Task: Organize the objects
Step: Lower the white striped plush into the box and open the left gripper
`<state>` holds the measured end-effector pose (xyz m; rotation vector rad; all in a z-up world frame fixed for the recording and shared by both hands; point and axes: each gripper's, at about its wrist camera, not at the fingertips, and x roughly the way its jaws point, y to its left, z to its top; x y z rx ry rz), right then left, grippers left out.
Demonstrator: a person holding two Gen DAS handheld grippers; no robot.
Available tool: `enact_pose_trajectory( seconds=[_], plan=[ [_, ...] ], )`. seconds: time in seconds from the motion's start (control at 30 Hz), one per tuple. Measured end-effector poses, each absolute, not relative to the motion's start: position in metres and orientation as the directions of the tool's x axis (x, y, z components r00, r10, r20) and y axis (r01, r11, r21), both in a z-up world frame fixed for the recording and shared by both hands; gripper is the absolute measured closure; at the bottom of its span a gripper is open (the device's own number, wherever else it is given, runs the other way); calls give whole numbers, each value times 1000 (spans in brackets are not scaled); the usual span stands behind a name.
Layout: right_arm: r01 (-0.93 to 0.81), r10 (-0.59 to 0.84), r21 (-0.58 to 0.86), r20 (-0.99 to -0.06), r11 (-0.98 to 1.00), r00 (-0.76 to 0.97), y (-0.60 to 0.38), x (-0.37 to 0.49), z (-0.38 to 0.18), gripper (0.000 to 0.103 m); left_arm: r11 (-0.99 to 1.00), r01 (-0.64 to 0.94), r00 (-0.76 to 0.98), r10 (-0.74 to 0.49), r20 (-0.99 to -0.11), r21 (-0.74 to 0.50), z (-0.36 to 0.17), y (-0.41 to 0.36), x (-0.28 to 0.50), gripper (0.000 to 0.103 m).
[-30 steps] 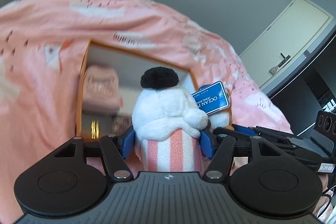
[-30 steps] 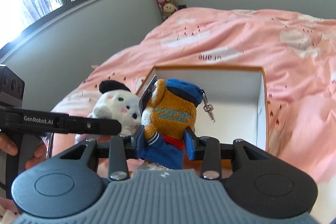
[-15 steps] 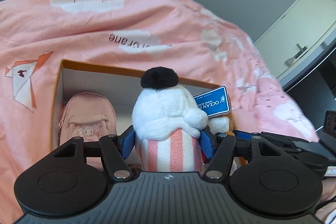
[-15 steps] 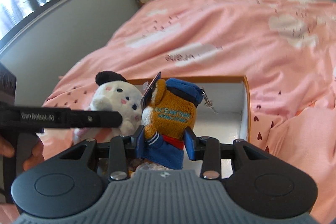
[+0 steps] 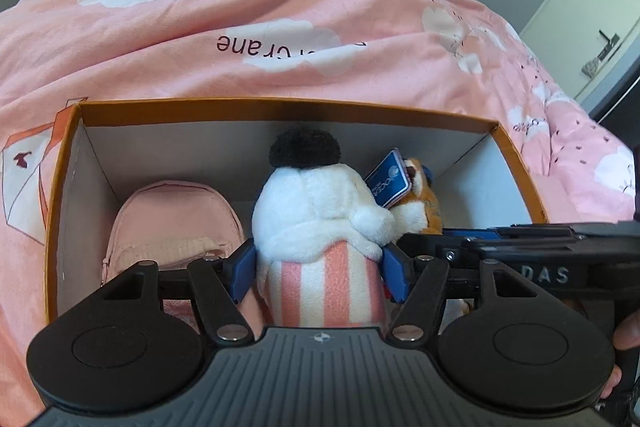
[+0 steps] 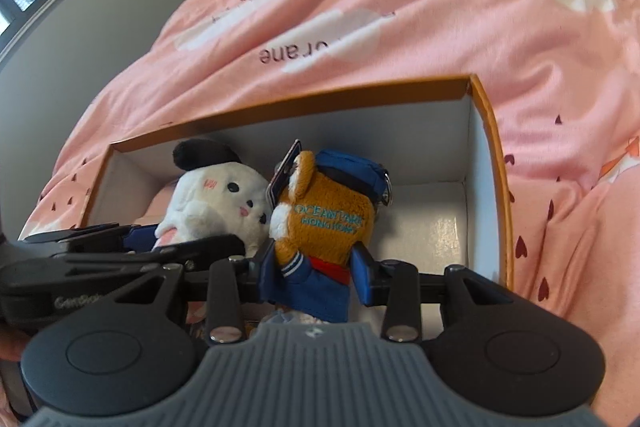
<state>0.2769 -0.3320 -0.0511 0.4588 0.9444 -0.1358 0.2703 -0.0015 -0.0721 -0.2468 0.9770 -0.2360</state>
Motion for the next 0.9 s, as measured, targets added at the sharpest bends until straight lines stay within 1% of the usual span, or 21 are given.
enact_pose_trajectory(
  seconds=[0.23,0.3,0.33,0.37,0.43,0.6,0.63,0.67,0.73,0.77,0.8,0.83,0.9],
  plan=[
    [335,68,297,-829,894,556,-333,283,-59,62,956,184,533,-291,-795,-227,-75,-11,267,25],
    [335,74,301,-832,893,550,-334,284,-60,61,953,234,527,-291,-798,-193,-75,-17,266,22],
    [334,80,305,-834,892,546,-335,285,-61,61,951,253,524,-291,-800,-180,-75,-19,265,18],
    [334,80,300,-839,893,539,-335,287,-62,61,948,265,528,-297,-796,-178,-74,-20,264,14],
    [331,80,294,-843,896,532,-334,288,-62,60,943,279,540,-312,-782,-184,-71,-20,261,11],
    [326,90,301,-844,896,529,-335,288,-61,60,932,314,509,-324,-798,-178,-57,-16,248,11],
    [323,90,299,-844,898,529,-335,288,-61,60,931,317,498,-326,-804,-181,-54,-14,246,14],
    [321,89,297,-844,899,529,-335,288,-61,60,930,320,491,-328,-807,-183,-52,-12,243,22],
    [320,89,295,-844,900,529,-334,289,-62,60,932,309,483,-326,-813,-190,-50,-9,241,31],
    [319,88,294,-844,901,529,-334,289,-62,60,934,297,478,-326,-816,-198,-50,-7,242,39],
    [317,88,293,-844,902,530,-334,289,-62,60,935,287,475,-326,-818,-206,-51,-6,243,44],
    [313,88,291,-844,904,529,-334,288,-62,60,935,280,470,-332,-818,-218,-52,-5,245,47],
    [307,84,281,-846,909,526,-332,288,-61,60,935,262,453,-338,-825,-239,-58,-4,248,49]
  ],
)
